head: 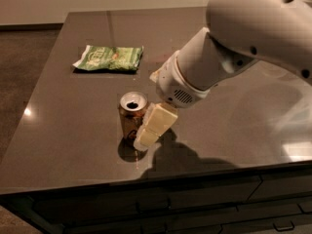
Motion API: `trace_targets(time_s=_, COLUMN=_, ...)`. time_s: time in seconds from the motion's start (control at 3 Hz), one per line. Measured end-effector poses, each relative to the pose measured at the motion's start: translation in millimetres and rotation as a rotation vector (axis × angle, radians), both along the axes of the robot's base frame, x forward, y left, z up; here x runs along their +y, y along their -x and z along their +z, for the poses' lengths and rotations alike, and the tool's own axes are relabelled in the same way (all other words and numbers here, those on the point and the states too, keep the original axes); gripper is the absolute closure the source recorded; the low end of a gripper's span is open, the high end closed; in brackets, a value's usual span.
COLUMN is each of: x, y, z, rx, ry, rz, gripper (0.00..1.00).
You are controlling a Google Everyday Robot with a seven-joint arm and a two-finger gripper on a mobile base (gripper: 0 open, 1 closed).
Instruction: Move orange can near green jalapeno chip bag
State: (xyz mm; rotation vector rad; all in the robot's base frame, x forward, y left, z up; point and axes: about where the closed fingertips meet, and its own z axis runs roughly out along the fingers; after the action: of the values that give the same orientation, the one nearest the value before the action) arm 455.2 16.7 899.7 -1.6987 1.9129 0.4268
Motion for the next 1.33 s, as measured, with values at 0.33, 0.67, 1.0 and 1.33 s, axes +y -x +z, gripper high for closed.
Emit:
trace_targets(time_s=0.33, x=9, y=-2, z=-2, rx=-0.003, ry=-0.031, rz=0.001, gripper=0.0)
trace_targets(time_s=0.67, x=16, y=1, z=-3, rx=0.003, ry=-0.06, rz=0.009, gripper=0.15)
trace_targets(time_s=1.0, x=21, y=2, z=-3, rx=0.015, ry=-0.089, rz=0.015, gripper=0.39)
trace_targets(time_s=1.33, x=22, y=0, z=3, rx=0.023, ry=-0.118, rz=0.005, gripper=0.61)
